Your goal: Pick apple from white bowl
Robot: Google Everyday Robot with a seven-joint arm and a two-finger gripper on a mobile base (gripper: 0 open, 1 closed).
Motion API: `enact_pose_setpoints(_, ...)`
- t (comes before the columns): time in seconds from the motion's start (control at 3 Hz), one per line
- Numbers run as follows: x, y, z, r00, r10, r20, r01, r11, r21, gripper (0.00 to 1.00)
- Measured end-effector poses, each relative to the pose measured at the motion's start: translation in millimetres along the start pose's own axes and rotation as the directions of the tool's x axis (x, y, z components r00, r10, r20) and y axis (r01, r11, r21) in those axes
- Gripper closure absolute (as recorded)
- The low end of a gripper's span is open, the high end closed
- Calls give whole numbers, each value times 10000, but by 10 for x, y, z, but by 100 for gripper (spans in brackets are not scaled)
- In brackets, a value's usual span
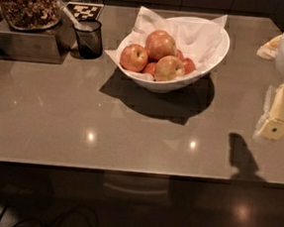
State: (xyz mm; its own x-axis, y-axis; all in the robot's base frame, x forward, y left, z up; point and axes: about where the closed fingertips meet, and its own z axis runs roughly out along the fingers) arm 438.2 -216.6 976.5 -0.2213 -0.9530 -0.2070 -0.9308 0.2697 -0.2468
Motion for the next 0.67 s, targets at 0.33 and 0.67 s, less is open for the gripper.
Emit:
enact_pose_setpoints(0.33, 1, 1, -1, 10000, 5, -2, -5, 10000, 4, 0)
enact_pose_setpoints(0.67, 45, 52, -69, 9997, 246, -68, -245, 9995, 203, 0)
